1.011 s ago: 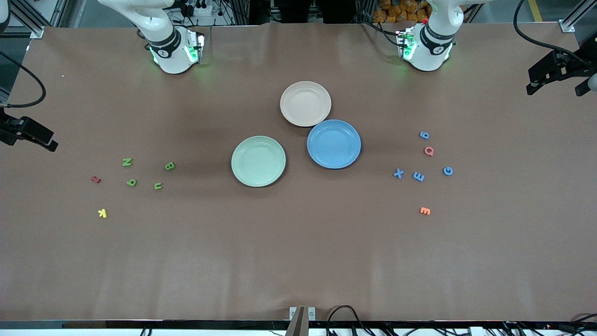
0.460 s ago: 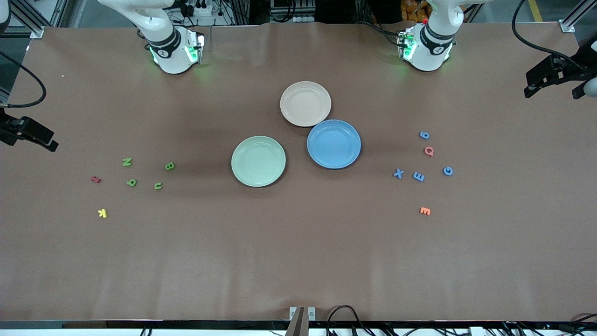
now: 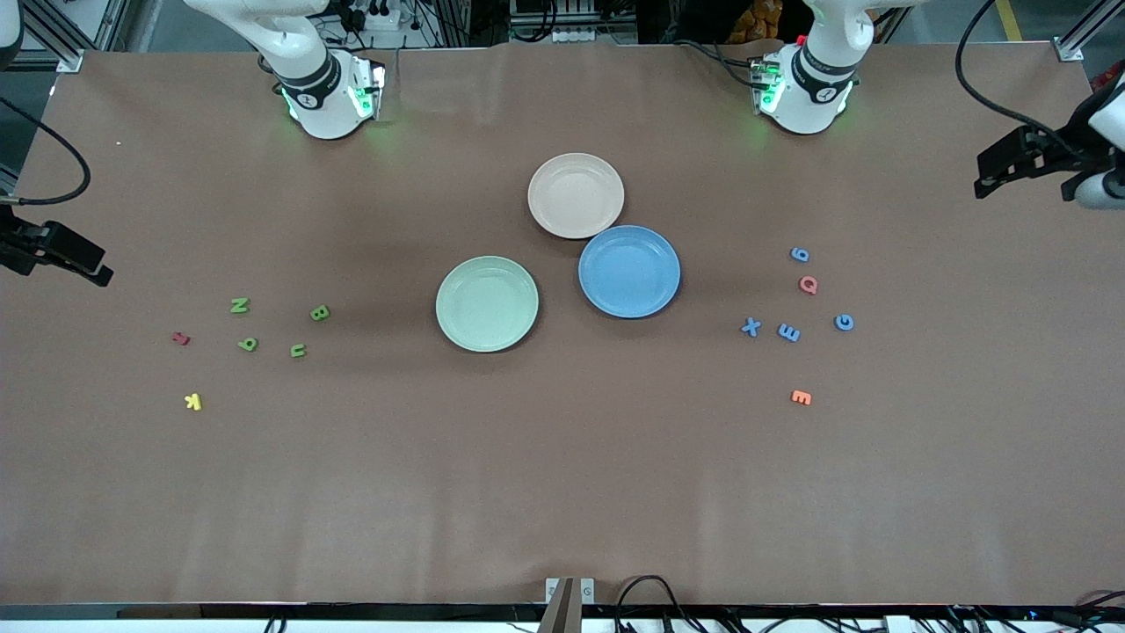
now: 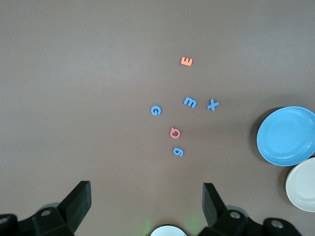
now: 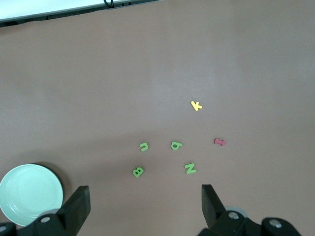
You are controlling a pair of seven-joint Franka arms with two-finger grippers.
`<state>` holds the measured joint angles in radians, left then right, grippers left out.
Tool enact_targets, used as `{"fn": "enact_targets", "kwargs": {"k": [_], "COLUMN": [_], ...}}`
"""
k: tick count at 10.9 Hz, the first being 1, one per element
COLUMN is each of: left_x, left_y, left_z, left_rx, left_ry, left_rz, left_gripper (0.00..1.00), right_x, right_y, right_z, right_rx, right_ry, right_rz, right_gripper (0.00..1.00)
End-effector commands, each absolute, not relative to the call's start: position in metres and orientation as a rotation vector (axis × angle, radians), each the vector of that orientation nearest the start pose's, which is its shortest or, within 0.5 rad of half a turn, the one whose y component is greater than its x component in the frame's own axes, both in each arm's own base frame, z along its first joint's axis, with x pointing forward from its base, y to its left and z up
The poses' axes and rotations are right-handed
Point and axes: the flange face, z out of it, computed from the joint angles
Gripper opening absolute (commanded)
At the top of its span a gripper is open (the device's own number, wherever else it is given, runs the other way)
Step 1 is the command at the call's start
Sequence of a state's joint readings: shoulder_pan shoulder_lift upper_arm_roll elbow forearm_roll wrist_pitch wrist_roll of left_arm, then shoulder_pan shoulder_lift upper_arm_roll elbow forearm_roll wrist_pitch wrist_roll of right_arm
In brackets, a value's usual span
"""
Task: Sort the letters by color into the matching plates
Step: 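Reach the right gripper to the green B while the left gripper reaches the blue c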
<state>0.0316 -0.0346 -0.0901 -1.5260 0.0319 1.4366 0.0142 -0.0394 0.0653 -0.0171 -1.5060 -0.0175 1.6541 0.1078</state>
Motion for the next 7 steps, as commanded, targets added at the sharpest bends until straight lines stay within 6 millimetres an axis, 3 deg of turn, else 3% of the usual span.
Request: {"fn": "enact_targets", "kwargs": {"k": [1,4,7], "left_x": [0.539,0.549,0.552], "left_y": [-0.028,-0.019,-0.008], "left_z": [0.603,0.553,0.513], "left_rx": [-3.092,-3.095,-3.099], "left_ry": [0.09,0.071,0.053], "left_rz": [0.07,0.079,0.05], "left_gripper": [1.0,1.0,1.0], "right_x": [0.586,0.589,0.589], "right_y": [-0.036,-0.036,-0.028], "right_z": [0.612,0.574,0.537], "right_rx": [-3.154,-3.154,-3.127], "right_ry": [0.266,0.268,0.466], "right_rz": [-0.118,-0.089,-0.062], "right_gripper": [1.0,1.0,1.0]}}
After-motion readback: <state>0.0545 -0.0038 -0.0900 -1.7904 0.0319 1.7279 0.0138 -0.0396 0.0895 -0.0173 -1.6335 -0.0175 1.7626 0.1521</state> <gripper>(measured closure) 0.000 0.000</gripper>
